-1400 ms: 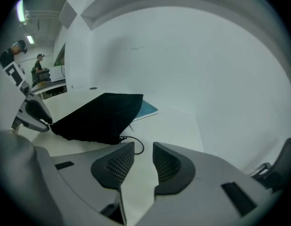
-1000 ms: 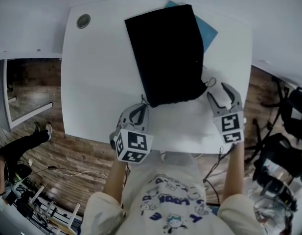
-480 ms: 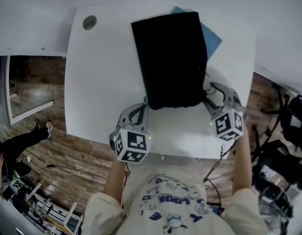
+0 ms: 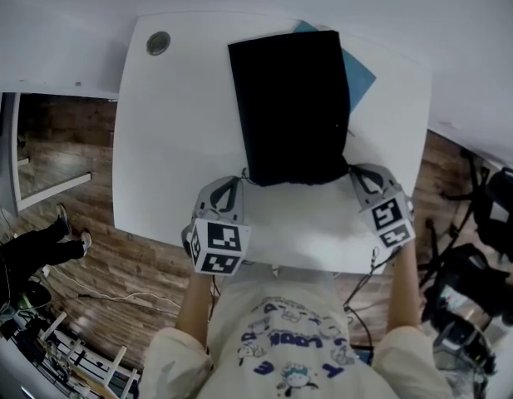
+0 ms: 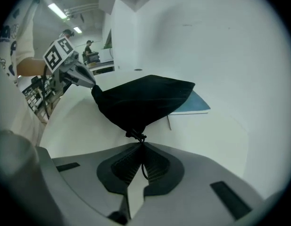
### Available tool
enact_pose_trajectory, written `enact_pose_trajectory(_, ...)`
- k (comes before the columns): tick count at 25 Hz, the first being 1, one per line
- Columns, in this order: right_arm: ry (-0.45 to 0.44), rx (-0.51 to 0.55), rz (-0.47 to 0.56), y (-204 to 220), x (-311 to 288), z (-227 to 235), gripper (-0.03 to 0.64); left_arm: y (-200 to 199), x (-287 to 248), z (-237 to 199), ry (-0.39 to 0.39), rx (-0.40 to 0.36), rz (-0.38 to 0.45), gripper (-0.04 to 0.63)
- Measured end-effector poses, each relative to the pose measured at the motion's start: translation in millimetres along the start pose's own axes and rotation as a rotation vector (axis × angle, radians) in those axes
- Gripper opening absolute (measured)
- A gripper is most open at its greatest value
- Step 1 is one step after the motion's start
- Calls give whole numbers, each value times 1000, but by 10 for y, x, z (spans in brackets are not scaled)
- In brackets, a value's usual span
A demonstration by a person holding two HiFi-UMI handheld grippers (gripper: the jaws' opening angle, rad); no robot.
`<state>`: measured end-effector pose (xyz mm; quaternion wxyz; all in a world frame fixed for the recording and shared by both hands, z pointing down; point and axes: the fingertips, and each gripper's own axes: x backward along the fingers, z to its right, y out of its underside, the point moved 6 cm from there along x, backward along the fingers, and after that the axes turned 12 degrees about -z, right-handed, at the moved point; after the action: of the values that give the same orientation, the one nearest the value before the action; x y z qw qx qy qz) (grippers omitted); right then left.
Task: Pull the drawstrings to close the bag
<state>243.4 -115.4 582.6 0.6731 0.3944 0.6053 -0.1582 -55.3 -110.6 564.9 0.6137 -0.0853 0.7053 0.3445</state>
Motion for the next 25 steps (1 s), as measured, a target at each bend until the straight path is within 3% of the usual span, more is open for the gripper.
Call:
enact_pose_trajectory(13, 80, -325, 156, -88, 482, 85, 6, -105, 242, -262, -79, 144, 67, 2)
enact_pose_trajectory(17, 91, -459, 263, -130, 578, 120, 5, -189, 387, -406, -103, 199, 104, 2)
enact_pose_trajectory(25, 112, -586, 366, -226, 807, 185, 6, -362, 632, -657, -163, 268, 168, 2)
